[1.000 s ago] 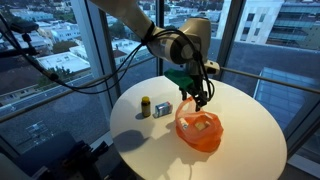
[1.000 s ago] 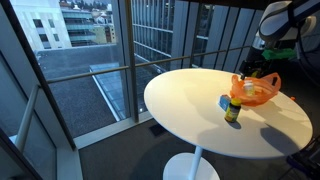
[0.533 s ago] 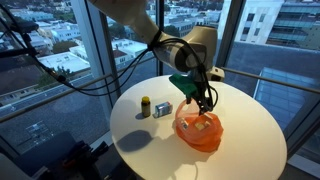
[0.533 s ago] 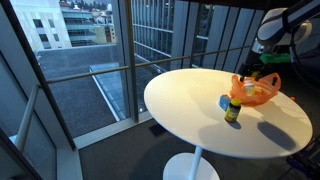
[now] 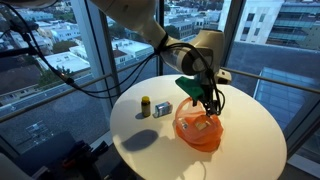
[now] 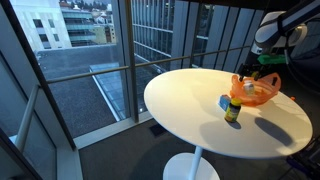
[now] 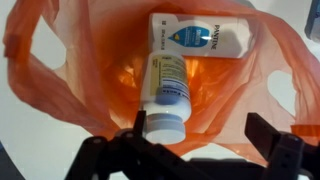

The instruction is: Pick up the white medicine bottle from the orange plastic and put it on the table

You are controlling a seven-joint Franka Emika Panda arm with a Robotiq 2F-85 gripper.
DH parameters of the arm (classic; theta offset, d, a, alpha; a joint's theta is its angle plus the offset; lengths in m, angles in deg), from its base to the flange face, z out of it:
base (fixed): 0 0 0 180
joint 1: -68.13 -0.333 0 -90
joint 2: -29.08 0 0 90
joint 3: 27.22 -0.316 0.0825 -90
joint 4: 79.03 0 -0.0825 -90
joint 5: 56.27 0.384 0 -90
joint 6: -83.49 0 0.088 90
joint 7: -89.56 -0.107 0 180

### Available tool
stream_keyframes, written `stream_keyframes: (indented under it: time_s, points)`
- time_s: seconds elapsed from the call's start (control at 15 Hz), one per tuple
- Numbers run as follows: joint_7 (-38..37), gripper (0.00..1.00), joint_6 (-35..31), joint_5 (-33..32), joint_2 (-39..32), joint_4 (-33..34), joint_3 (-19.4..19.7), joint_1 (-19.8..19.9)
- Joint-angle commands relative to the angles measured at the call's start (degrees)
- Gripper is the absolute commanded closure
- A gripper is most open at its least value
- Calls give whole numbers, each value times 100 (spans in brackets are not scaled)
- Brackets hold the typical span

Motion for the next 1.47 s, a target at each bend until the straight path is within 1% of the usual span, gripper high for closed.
stream_keyframes:
  time_s: [0.0, 0.87, 0.93, 1.0, 1.07, 1.2, 1.4]
  points:
    - [-68, 0, -72, 77, -235, 289, 18, 37]
    - [-87, 0, -197, 23, -571, 560, 67, 30]
    - [-85, 11, -194, 16, -578, 569, 71, 27]
    - [-85, 27, -192, 15, -583, 577, 73, 27]
    - [-75, 34, -189, 15, -570, 575, 73, 29]
    - [-55, 53, -193, 12, -520, 565, 78, 33]
    - [28, 75, -108, 63, -400, 523, 41, 70]
